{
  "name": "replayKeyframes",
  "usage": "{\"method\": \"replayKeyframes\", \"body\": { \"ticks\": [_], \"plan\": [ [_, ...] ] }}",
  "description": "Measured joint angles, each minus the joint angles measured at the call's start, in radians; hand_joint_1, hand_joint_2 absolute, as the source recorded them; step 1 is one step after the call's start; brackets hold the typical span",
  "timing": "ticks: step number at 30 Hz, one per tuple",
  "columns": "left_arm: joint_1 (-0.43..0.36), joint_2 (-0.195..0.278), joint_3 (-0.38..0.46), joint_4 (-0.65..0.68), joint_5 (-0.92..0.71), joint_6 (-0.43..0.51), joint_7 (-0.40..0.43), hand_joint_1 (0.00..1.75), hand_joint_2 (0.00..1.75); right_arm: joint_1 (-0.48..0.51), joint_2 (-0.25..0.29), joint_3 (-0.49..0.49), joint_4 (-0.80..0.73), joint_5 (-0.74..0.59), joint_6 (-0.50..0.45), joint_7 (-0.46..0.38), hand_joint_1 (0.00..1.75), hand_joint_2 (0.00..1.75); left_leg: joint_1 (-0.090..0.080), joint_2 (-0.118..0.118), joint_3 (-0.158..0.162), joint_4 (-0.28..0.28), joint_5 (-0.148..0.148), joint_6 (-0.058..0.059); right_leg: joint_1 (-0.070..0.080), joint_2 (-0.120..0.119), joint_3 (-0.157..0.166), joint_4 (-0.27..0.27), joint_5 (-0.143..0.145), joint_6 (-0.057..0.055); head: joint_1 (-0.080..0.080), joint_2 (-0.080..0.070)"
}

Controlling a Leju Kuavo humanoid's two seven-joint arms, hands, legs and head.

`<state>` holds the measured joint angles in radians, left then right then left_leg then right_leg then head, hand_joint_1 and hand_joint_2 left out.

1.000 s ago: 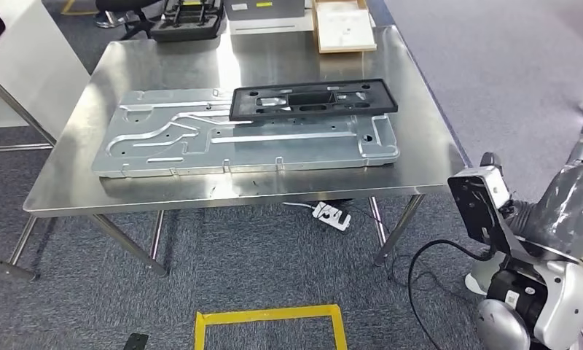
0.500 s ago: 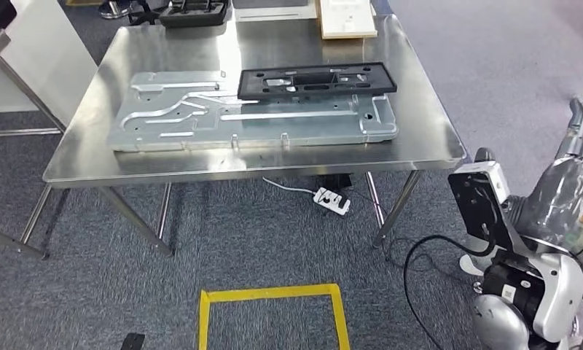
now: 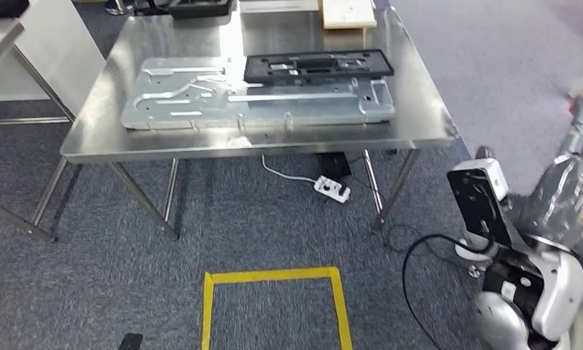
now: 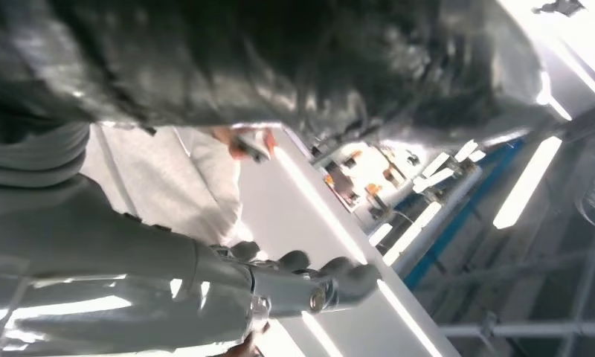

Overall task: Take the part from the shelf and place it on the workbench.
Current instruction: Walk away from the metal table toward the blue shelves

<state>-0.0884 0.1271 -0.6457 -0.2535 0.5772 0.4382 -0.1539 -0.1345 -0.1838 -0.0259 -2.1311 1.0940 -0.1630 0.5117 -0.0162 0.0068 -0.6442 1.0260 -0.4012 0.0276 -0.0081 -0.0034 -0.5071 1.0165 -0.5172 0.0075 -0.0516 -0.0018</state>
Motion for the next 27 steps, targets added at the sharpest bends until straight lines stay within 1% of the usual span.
{"method": "replayKeyframes", "body": {
  "ticks": [1,2,3,4,5,6,7,8,9,10,11,12,13,14,15,16,17,18,19,20,21,22,23,24,25,26,27],
  "plan": [
    [0.001,0.0,0.0,0.0,0.0,-0.001,0.0,0.0,0.0,-0.003,0.0,0.003,0.002,0.001,0.0,0.0,0.0,0.0,0.002,-0.002,-0.007,0.008,-0.01,-0.006,-0.002,-0.002,-0.007,-0.003,0.01,-0.007,0.0,0.0],
    [0.001,0.0,0.0,0.0,0.0,-0.001,-0.002,0.0,0.0,-0.005,0.0,0.005,0.004,0.002,0.001,0.0,0.0,0.0,0.004,-0.004,-0.018,0.03,-0.037,-0.013,-0.004,-0.004,-0.017,-0.006,0.021,-0.015,-0.001,0.0],
    [0.001,0.001,0.001,0.001,0.0,-0.001,-0.004,0.0,0.0,-0.007,0.0,0.007,0.006,0.003,0.001,0.0,0.0,0.0,0.008,-0.006,-0.034,0.071,-0.081,-0.02,-0.006,-0.005,-0.03,-0.008,0.033,-0.02,-0.003,0.0],
    [0.002,0.0,0.001,0.001,0.0,-0.001,-0.008,0.0,0.0,-0.008,0.0,0.009,0.006,0.004,0.001,0.0,0.0,0.0,0.011,-0.007,-0.052,0.127,-0.132,-0.026,-0.006,-0.006,-0.042,-0.008,0.044,-0.024,-0.004,0.0],
    [0.002,0.0,0.001,0.001,0.0,-0.002,-0.011,0.0,0.0,-0.009,0.001,0.011,0.007,0.004,0.001,0.0,0.0,0.0,0.015,-0.007,-0.068,0.189,-0.174,-0.032,-0.006,-0.006,-0.057,-0.008,0.055,-0.025,-0.006,0.0],
    [0.002,0.0,0.002,0.001,-0.001,-0.004,-0.013,0.0,0.0,-0.008,0.001,0.012,0.008,0.005,0.001,0.001,0.0,0.0,0.018,-0.007,-0.076,0.242,-0.194,-0.036,-0.006,-0.005,-0.072,-0.007,0.067,-0.024,-0.006,0.0],
    [0.003,0.0,0.002,0.001,-0.002,-0.007,-0.014,0.0,0.0,-0.007,0.001,0.012,0.009,0.005,0.001,0.001,0.0,0.0,0.021,-0.007,-0.072,0.27,-0.191,-0.039,-0.006,-0.005,-0.087,-0.006,0.078,-0.022,-0.006,0.0],
    [0.003,0.0,0.002,0.001,-0.003,-0.01,-0.014,0.0,0.0,-0.006,0.001,0.013,0.01,0.005,0.0,0.002,0.0,0.0,0.023,-0.007,-0.053,0.267,-0.169,-0.041,-0.007,-0.005,-0.102,-0.006,0.089,-0.019,-0.006,0.0],
    [0.003,-0.001,0.002,0.001,-0.003,-0.013,-0.012,0.0,0.0,-0.005,0.001,0.013,0.011,0.005,0.0,0.003,0.0,0.0,0.025,-0.007,-0.016,0.228,-0.139,-0.042,-0.008,-0.005,-0.116,-0.005,0.099,-0.016,-0.006,0.0],
    [0.003,-0.001,0.002,0.001,-0.002,-0.014,-0.011,0.0,0.0,-0.004,0.001,0.013,0.011,0.005,0.0,0.004,0.0,0.0,0.027,-0.007,0.035,0.162,-0.118,-0.042,-0.009,-0.005,-0.127,-0.004,0.109,-0.012,-0.007,0.0],
    [0.002,-0.001,0.003,0.001,-0.001,-0.015,-0.01,0.0,0.0,-0.004,0.001,0.013,0.011,0.007,0.0,0.006,0.0,0.0,0.026,-0.008,0.09,0.083,-0.115,-0.041,-0.009,-0.005,-0.136,-0.003,0.117,-0.007,-0.007,0.0],
    [0.001,-0.002,0.005,0.001,0.0,-0.016,-0.011,0.0,0.0,-0.005,0.001,0.013,0.011,0.009,0.0,0.008,0.0,0.0,0.023,-0.01,0.134,0.018,-0.121,-0.036,-0.009,-0.005,-0.141,-0.003,0.126,-0.001,-0.006,0.0],
    [0.0,-0.002,0.007,0.001,0.001,-0.016,-0.014,0.0,0.0,-0.006,0.001,0.013,0.011,0.011,0.001,0.009,0.0,0.0,0.02,-0.012,0.159,-0.026,-0.131,-0.03,-0.009,-0.005,-0.143,-0.004,0.134,0.005,-0.007,0.0],
    [-0.001,-0.002,0.01,0.001,0.001,-0.016,-0.018,0.0,0.0,-0.006,0.001,0.013,0.012,0.013,0.001,0.011,0.0,0.0,0.017,-0.013,0.167,-0.046,-0.137,-0.023,-0.009,-0.005,-0.143,-0.006,0.142,0.012,-0.008,0.0],
    [0.0,-0.002,0.012,0.001,0.001,-0.017,-0.022,0.0,0.0,-0.005,0.001,0.013,0.013,0.014,0.001,0.012,0.0,0.0,0.016,-0.013,0.163,-0.048,-0.132,-0.013,-0.01,-0.005,-0.143,-0.007,0.148,0.019,-0.007,0.0],
    [0.0,-0.002,0.013,0.001,0.0,-0.018,-0.027,0.0,0.0,-0.003,0.0,0.013,0.014,0.014,0.001,0.014,0.0,0.0,0.017,-0.01,0.157,-0.05,-0.124,-0.004,-0.01,-0.004,-0.146,-0.002,0.142,0.023,-0.008,0.0],
    [0.001,-0.003,0.014,0.001,-0.002,-0.02,-0.03,0.0,0.0,0.0,0.0,0.013,0.016,0.013,0.001,0.015,0.0,0.0,0.017,-0.008,0.151,-0.051,-0.114,0.007,-0.011,-0.003,-0.154,0.017,0.119,0.026,-0.007,0.0],
    [0.001,-0.003,0.014,0.001,-0.004,-0.022,-0.031,0.0,0.0,0.003,0.0,0.013,0.018,0.009,0.001,0.016,0.0,0.0,0.018,-0.005,0.143,-0.053,-0.103,0.017,-0.011,-0.001,-0.167,0.054,0.078,0.026,-0.005,0.0],
    [0.001,-0.004,0.014,0.001,-0.007,-0.024,-0.03,0.0,0.0,0.006,0.0,0.013,0.019,0.004,0.001,0.017,0.0,0.0,0.016,-0.003,0.133,-0.053,-0.093,0.024,-0.011,0.0,-0.185,0.113,0.024,0.025,-0.005,0.0],
    [0.0,-0.004,0.014,0.001,-0.01,-0.025,-0.025,0.0,0.0,0.009,0.0,0.013,0.02,-0.001,0.002,0.018,0.0,0.0,0.014,-0.002,0.12,-0.052,-0.082,0.029,-0.01,0.0,-0.203,0.182,-0.024,0.025,-0.004,0.0],
    [0.001,-0.005,0.014,0.001,-0.013,-0.025,-0.02,0.0,0.0,0.011,0.0,0.013,0.021,-0.006,0.005,0.018,0.0,0.0,0.011,-0.001,0.106,-0.05,-0.072,0.031,-0.01,0.0,-0.214,0.243,-0.052,0.026,-0.004,0.0],
    [0.001,-0.007,0.014,0.001,-0.015,-0.025,-0.015,0.0,0.0,0.013,0.0,0.013,0.021,-0.009,0.008,0.018,0.0,0.0,0.009,-0.001,0.091,-0.048,-0.062,0.031,-0.01,0.001,-0.214,0.282,-0.058,0.025,-0.004,0.0],
    [0.002,-0.008,0.014,0.001,-0.017,-0.025,-0.011,0.0,0.0,0.016,0.0,0.013,0.022,-0.012,0.012,0.017,0.0,0.0,0.006,-0.001,0.075,-0.044,-0.054,0.031,-0.009,0.001,-0.197,0.285,-0.042,0.024,-0.004,0.0],
    [0.002,-0.009,0.014,0.001,-0.019,-0.025,-0.009,0.0,0.0,0.019,0.0,0.013,0.022,-0.014,0.016,0.018,0.0,0.0,0.005,-0.001,0.061,-0.038,-0.047,0.029,-0.009,0.001,-0.162,0.252,-0.016,0.022,-0.004,0.0],
    [0.002,-0.011,0.014,0.001,-0.02,-0.025,-0.007,0.0,0.0,0.02,0.0,0.012,0.022,-0.015,0.018,0.018,0.0,0.0,0.005,-0.001,0.047,-0.03,-0.042,0.027,-0.008,0.001,-0.112,0.188,0.005,0.018,-0.004,0.0],
    [0.002,-0.012,0.014,0.001,-0.021,-0.025,-0.006,0.0,0.0,0.021,0.0,0.012,0.022,-0.015,0.019,0.018,0.0,0.0,0.003,-0.001,0.034,-0.021,-0.038,0.025,-0.005,0.001,-0.06,0.113,0.011,0.014,-0.004,0.0],
    [0.002,-0.013,0.014,0.001,-0.021,-0.025,-0.006,0.0,0.0,0.022,0.0,0.012,0.022,-0.015,0.019,0.018,0.0,0.0,0.002,-0.001,0.025,-0.014,-0.034,0.021,-0.002,0.001,-0.021,0.053,0.009,0.011,-0.005,0.0]
  ]
}}
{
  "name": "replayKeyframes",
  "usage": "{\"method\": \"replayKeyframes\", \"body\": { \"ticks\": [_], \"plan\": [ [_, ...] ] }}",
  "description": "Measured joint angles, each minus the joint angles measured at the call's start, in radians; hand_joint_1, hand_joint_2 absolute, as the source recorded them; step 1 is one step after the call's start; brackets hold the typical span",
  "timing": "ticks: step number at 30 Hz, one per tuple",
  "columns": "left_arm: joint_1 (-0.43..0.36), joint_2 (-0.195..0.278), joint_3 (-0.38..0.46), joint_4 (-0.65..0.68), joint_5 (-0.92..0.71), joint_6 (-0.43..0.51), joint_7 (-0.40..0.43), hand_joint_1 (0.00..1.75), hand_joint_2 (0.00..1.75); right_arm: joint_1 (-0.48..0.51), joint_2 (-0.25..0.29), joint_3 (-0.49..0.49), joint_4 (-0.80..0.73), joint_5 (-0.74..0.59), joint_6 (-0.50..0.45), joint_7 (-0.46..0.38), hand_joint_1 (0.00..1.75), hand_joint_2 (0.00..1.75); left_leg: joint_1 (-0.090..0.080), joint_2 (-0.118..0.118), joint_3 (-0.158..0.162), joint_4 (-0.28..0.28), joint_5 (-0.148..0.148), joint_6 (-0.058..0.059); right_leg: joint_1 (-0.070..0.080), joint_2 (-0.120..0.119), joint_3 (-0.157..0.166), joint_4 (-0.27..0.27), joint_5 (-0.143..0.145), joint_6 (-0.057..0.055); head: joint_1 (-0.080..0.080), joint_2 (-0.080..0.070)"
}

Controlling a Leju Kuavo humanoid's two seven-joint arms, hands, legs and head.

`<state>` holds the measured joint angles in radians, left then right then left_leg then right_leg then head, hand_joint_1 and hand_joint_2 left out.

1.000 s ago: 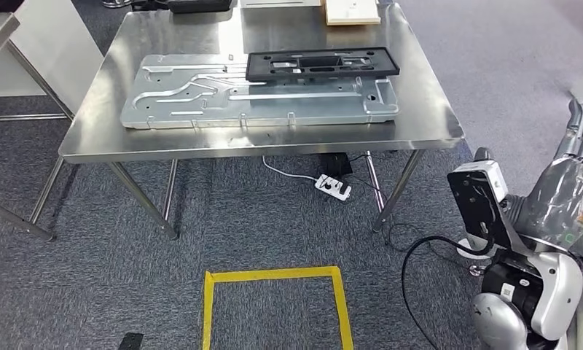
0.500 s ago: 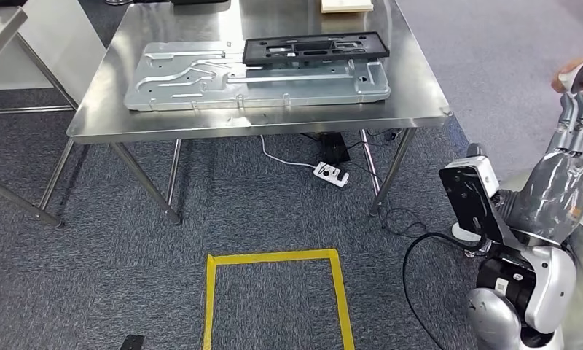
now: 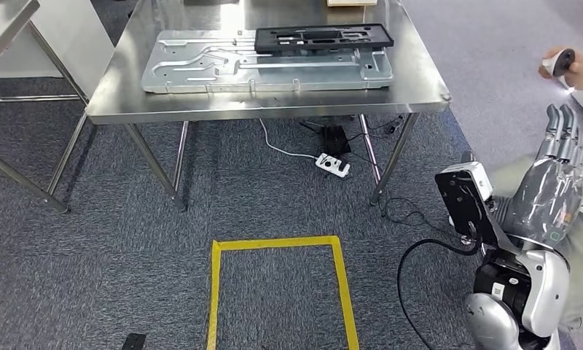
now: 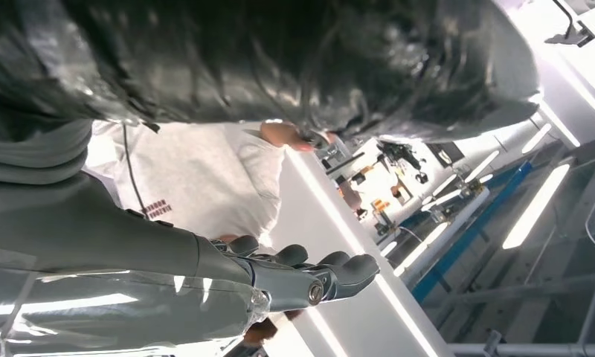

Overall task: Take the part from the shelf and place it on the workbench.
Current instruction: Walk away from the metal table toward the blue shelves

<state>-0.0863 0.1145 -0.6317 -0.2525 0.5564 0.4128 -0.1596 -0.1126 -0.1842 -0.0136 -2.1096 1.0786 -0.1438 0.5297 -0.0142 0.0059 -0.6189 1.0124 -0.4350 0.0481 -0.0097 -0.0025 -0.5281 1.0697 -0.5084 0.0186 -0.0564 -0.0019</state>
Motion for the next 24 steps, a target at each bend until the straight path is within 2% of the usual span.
{"method": "replayKeyframes", "body": {
  "ticks": [1,2,4,5,6,8,9,10,11,12,13,14,15,16,17,19,20,21,22,24],
  "plan": [
    [0.0,0.0,0.0,0.0,0.0,0.0,0.001,0.0,0.0,0.001,0.0,0.0,0.0,0.0,0.0,0.0,0.0,0.0,-0.001,0.0,-0.006,0.006,0.005,-0.005,0.003,0.0,0.023,-0.04,-0.008,-0.002,0.001,0.0],
    [0.001,-0.001,0.0,0.0,0.0,0.0,0.001,0.0,0.0,0.003,-0.001,0.0,0.0,0.0,0.0,0.0,0.0,0.0,-0.001,0.0,-0.01,0.008,0.011,-0.01,0.007,0.001,0.029,-0.056,-0.011,-0.004,0.001,0.0],
    [0.003,-0.001,0.0,0.001,0.0,0.0,0.002,0.0,0.0,0.006,-0.002,0.0,0.0,-0.001,0.0,0.0,0.0,0.0,0.0,-0.001,-0.017,0.011,0.014,-0.022,0.004,0.0,0.016,-0.06,0.002,-0.015,0.004,0.0],
    [0.003,-0.002,0.0,0.002,0.0,0.0,0.003,0.0,0.0,0.006,-0.002,0.0,0.0,-0.002,0.0,0.0,0.0,0.0,0.002,-0.002,-0.026,0.025,-0.004,-0.028,0.002,-0.001,0.008,-0.062,0.011,-0.023,0.003,0.0],
    [0.003,-0.002,0.0,0.002,0.0,-0.001,0.003,0.0,0.0,0.006,-0.002,0.0,0.0,-0.002,0.0,0.0,0.0,0.0,0.004,-0.003,-0.04,0.056,-0.038,-0.034,-0.001,-0.003,-0.003,-0.064,0.022,-0.03,0.002,0.0],
    [0.004,-0.003,0.0,0.003,-0.001,-0.001,0.003,0.0,0.0,0.007,-0.002,0.0,0.0,-0.002,0.0,0.0,0.0,0.0,0.011,-0.003,-0.074,0.165,-0.133,-0.044,-0.001,-0.004,-0.029,-0.063,0.042,-0.038,-0.001,0.0],
    [0.004,-0.003,0.0,0.003,-0.002,-0.001,0.003,0.0,0.0,0.008,-0.002,0.0,0.0,-0.002,0.001,0.001,0.0,0.0,0.014,-0.003,-0.087,0.225,-0.165,-0.048,0.0,-0.004,-0.043,-0.063,0.053,-0.038,-0.002,0.0],
    [0.004,-0.003,0.0,0.003,-0.003,-0.001,0.003,0.0,0.0,0.01,-0.002,0.0,0.0,-0.003,0.002,0.002,0.0,0.0,0.015,-0.003,-0.09,0.269,-0.173,-0.051,0.0,-0.003,-0.057,-0.062,0.063,-0.037,-0.002,0.0],
    [0.004,-0.003,0.0,0.003,-0.006,-0.001,0.003,0.0,0.0,0.013,-0.002,0.0,0.0,-0.004,0.004,0.004,0.0,0.0,0.017,-0.003,-0.08,0.283,-0.158,-0.052,0.0,-0.003,-0.072,-0.061,0.074,-0.036,-0.002,0.0],
    [0.004,-0.003,0.0,0.003,-0.007,0.0,0.002,0.0,0.0,0.016,-0.002,-0.001,0.0,-0.006,0.006,0.006,0.0,0.0,0.017,-0.003,-0.052,0.264,-0.129,-0.052,0.0,-0.003,-0.087,-0.06,0.083,-0.034,-0.002,0.0],
    [0.003,-0.003,0.0,0.003,-0.009,0.0,0.002,0.0,0.0,0.02,-0.002,-0.002,0.0,-0.008,0.008,0.009,0.0,0.0,0.018,-0.003,-0.008,0.212,-0.102,-0.051,-0.001,-0.002,-0.099,-0.059,0.092,-0.031,-0.002,0.0],
    [0.002,-0.003,0.0,0.003,-0.011,0.0,0.001,0.0,0.0,0.023,-0.003,-0.005,-0.001,-0.011,0.009,0.011,0.0,0.0,0.017,-0.004,0.049,0.137,-0.091,-0.048,0.0,-0.002,-0.108,-0.057,0.101,-0.027,-0.002,0.0],
    [0.001,-0.003,0.0,0.003,-0.012,0.0,-0.001,0.0,0.0,0.026,-0.003,-0.008,-0.003,-0.014,0.01,0.013,0.0,0.0,0.016,-0.005,0.102,0.059,-0.094,-0.044,0.001,-0.002,-0.115,-0.056,0.108,-0.023,-0.001,0.0],
    [0.0,-0.003,0.0,0.003,-0.014,0.0,-0.002,0.0,0.0,0.028,-0.004,-0.012,-0.005,-0.017,0.011,0.014,0.0,0.0,0.013,-0.006,0.14,0.001,-0.103,-0.039,0.001,-0.003,-0.118,-0.057,0.117,-0.018,-0.001,0.0],
    [-0.001,-0.003,0.0,0.003,-0.016,0.0,-0.003,0.0,0.0,0.03,-0.004,-0.015,-0.006,-0.019,0.013,0.015,0.0,0.0,0.01,-0.008,0.16,-0.035,-0.112,-0.034,0.001,-0.003,-0.12,-0.06,0.126,-0.012,-0.001,0.0],
    [-0.001,-0.003,0.0,0.003,-0.019,0.0,-0.004,0.0,0.0,0.035,-0.005,-0.018,-0.008,-0.019,0.017,0.015,0.0,0.0,0.009,-0.006,0.155,-0.05,-0.101,-0.022,-0.001,-0.003,-0.123,-0.064,0.139,-0.001,-0.001,0.0],
    [-0.001,-0.003,0.0,0.003,-0.02,0.0,-0.004,0.0,0.0,0.038,-0.006,-0.019,-0.008,-0.018,0.018,0.016,0.0,0.0,0.011,-0.003,0.151,-0.055,-0.091,-0.014,-0.001,-0.001,-0.129,-0.056,0.128,0.004,0.0,0.0],
    [-0.001,-0.004,0.0,0.003,-0.021,0.0,-0.005,0.0,0.0,0.04,-0.008,-0.021,-0.008,-0.016,0.019,0.016,0.0,0.0,0.012,0.0,0.144,-0.058,-0.08,-0.004,0.0,0.0,-0.14,-0.029,0.098,0.007,0.002,0.0],
    [-0.001,-0.004,0.0,0.003,-0.022,0.0,-0.005,0.0,0.0,0.043,-0.009,-0.023,-0.008,-0.013,0.019,0.016,0.0,0.0,0.012,0.003,0.136,-0.06,-0.07,0.004,0.0,0.002,-0.157,0.019,0.053,0.009,0.004,0.0],
    [-0.001,-0.004,0.0,0.003,-0.025,0.0,-0.007,0.0,0.0,0.049,-0.01,-0.029,-0.008,-0.009,0.021,0.016,0.0,0.0,0.007,0.005,0.109,-0.054,-0.053,0.015,0.0,0.002,-0.194,0.154,-0.038,0.011,0.007,0.0]
  ]
}}
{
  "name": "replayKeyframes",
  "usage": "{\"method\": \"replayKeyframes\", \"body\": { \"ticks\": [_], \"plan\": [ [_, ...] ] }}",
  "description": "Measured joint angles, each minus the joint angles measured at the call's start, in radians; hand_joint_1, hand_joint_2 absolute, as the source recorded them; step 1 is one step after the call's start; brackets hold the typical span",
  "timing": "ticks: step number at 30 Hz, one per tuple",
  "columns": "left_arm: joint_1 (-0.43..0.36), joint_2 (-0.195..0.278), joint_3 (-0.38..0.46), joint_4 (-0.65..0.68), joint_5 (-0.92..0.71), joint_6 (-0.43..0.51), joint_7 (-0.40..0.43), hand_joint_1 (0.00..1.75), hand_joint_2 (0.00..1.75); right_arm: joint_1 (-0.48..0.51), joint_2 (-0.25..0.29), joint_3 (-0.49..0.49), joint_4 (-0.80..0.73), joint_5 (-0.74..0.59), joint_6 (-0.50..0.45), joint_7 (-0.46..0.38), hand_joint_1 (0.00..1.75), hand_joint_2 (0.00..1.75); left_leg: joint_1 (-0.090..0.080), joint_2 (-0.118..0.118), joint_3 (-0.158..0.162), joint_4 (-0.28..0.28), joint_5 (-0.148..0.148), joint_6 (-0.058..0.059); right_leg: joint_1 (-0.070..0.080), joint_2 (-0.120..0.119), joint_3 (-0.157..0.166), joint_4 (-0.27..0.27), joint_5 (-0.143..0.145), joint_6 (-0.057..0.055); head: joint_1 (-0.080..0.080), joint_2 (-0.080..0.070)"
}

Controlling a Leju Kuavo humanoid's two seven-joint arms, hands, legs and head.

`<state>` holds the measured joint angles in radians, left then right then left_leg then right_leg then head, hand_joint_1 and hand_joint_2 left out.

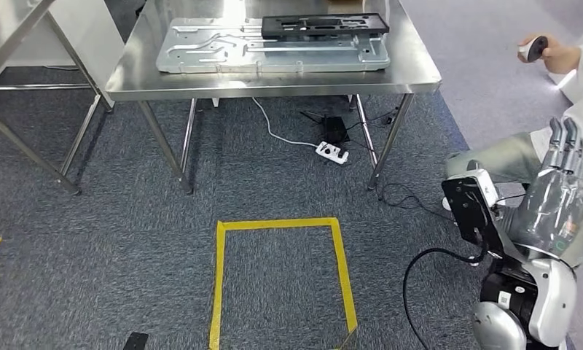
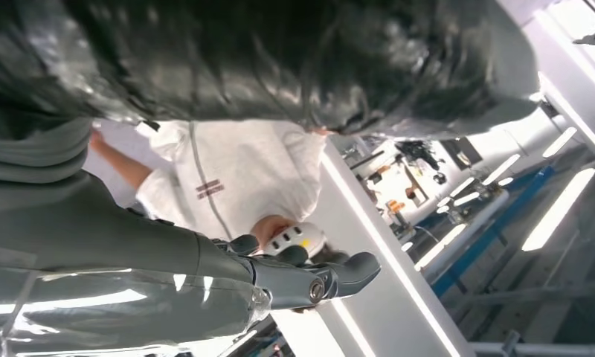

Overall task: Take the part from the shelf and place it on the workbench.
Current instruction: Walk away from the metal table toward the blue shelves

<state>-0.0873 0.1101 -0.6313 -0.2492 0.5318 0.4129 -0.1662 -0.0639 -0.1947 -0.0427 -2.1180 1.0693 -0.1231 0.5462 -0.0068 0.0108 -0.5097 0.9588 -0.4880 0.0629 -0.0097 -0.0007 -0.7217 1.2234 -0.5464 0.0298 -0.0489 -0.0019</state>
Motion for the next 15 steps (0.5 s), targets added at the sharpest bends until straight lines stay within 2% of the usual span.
{"method": "replayKeyframes", "body": {
  "ticks": [1,2,3,5,6,7,8,10,11,12,13,15],
  "plan": [
    [0.0,0.0,0.0,0.0,-0.002,0.0,-0.001,0.0,0.0,0.004,0.0,-0.003,0.0,0.002,0.001,0.0,0.0,0.0,-0.002,0.0,-0.015,0.005,0.007,0.001,0.0,0.0,-0.009,0.054,-0.018,0.001,0.0,0.0],
    [0.0,0.0,0.0,0.0,-0.004,0.001,-0.002,0.0,0.0,0.008,0.0,-0.004,0.0,0.004,0.002,0.001,0.0,0.0,-0.003,0.0,-0.03,0.011,0.014,0.001,-0.001,0.0,-0.004,0.079,-0.015,0.002,0.001,0.0],
    [0.0,-0.001,0.0,0.0,-0.006,0.001,-0.002,0.0,0.0,0.011,0.0,-0.006,0.0,0.006,0.004,0.002,0.0,0.0,-0.003,0.0,-0.045,0.018,0.019,0.0,-0.001,0.0,0.019,0.068,0.005,0.002,0.001,0.0],
    [0.001,-0.002,0.0,0.0,-0.011,0.001,0.001,0.0,0.0,0.014,-0.001,-0.008,-0.001,0.007,0.012,0.004,0.0,0.0,-0.003,0.0,-0.073,0.035,0.027,-0.005,-0.002,0.0,0.109,-0.044,0.045,0.0,0.001,0.0],
    [0.001,-0.003,0.0,0.0,-0.013,0.0,0.002,0.0,0.0,0.014,-0.002,-0.008,-0.002,0.007,0.016,0.005,0.0,0.0,-0.004,0.0,-0.085,0.045,0.03,-0.008,-0.001,0.0,0.155,-0.112,0.048,-0.002,0.0,0.0],
    [0.0,-0.004,0.0,0.0,-0.015,0.0,0.003,0.0,0.0,0.015,-0.003,-0.01,-0.003,0.008,0.021,0.006,0.0,0.0,-0.006,0.0,-0.094,0.054,0.033,-0.012,0.001,0.001,0.187,-0.164,0.044,-0.005,0.0,0.0],
    [0.0,-0.004,0.0,0.0,-0.016,0.0,0.004,0.0,0.0,0.015,-0.004,-0.011,-0.005,0.009,0.023,0.007,0.0,0.0,-0.007,-0.001,-0.102,0.06,0.038,-0.017,0.003,0.001,0.201,-0.192,0.036,-0.009,0.0,0.0],
    [0.001,-0.006,0.0,0.0,-0.016,0.0,0.004,0.0,0.0,0.017,-0.005,-0.013,-0.006,0.011,0.027,0.008,0.0,0.0,-0.007,-0.002,-0.111,0.065,0.046,-0.027,0.004,0.0,0.196,-0.205,0.041,-0.02,0.001,0.0],
    [0.002,-0.007,0.0,0.0,-0.016,0.0,0.004,0.0,0.0,0.018,-0.005,-0.014,-0.006,0.011,0.029,0.008,0.0,0.0,-0.006,-0.003,-0.119,0.073,0.036,-0.033,0.002,-0.001,0.189,-0.206,0.048,-0.028,0.001,0.0],
    [0.002,-0.007,0.0,0.0,-0.016,0.0,0.004,0.0,0.0,0.019,-0.005,-0.014,-0.006,0.011,0.03,0.008,0.0,0.0,-0.005,-0.004,-0.129,0.096,0.011,-0.04,0.0,-0.002,0.182,-0.208,0.057,-0.037,0.0,0.0],
    [0.003,-0.008,0.0,0.001,-0.016,0.0,0.005,0.0,0.0,0.019,-0.005,-0.014,-0.006,0.011,0.031,0.008,0.0,0.0,-0.002,-0.005,-0.145,0.135,-0.028,-0.046,-0.002,-0.003,0.172,-0.21,0.066,-0.044,-0.002,0.0],
    [0.003,-0.009,0.0,0.001,-0.016,-0.001,0.005,0.0,0.0,0.019,-0.005,-0.014,-0.006,0.011,0.031,0.008,0.0,0.0,0.003,-0.005,-0.181,0.258,-0.115,-0.056,-0.001,-0.004,0.149,-0.21,0.084,-0.051,-0.006,0.0]
  ]
}}
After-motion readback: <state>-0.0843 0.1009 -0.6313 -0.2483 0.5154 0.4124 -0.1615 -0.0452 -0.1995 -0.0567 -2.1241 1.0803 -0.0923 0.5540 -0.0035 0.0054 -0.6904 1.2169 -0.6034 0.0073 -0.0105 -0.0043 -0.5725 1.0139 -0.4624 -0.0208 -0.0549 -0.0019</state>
